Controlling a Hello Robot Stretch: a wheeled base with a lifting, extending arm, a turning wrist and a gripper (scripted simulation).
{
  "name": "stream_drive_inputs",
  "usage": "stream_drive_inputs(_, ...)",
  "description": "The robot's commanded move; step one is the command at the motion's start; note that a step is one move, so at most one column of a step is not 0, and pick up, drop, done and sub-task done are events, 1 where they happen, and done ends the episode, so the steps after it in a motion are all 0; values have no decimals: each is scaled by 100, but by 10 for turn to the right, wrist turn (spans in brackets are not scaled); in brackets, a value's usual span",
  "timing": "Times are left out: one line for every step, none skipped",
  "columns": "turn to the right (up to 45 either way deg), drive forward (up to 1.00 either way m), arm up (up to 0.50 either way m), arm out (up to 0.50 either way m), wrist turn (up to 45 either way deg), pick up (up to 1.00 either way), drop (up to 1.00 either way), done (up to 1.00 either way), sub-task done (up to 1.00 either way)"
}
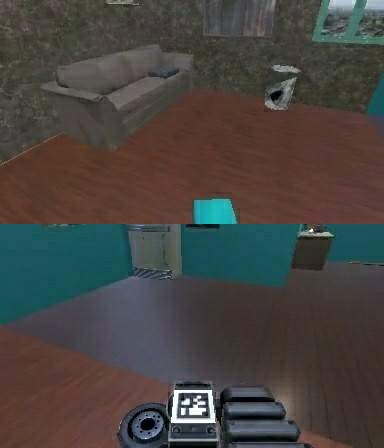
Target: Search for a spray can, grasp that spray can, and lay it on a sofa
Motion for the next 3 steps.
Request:
stream_drive_inputs(0, 100, 0, 0, 0, 0, 0, 0, 0)
stream_drive_inputs(0, 100, 0, 0, 0, 0, 0, 0, 0)
stream_drive_inputs(60, 0, 0, 0, 0, 0, 0, 0, 0)
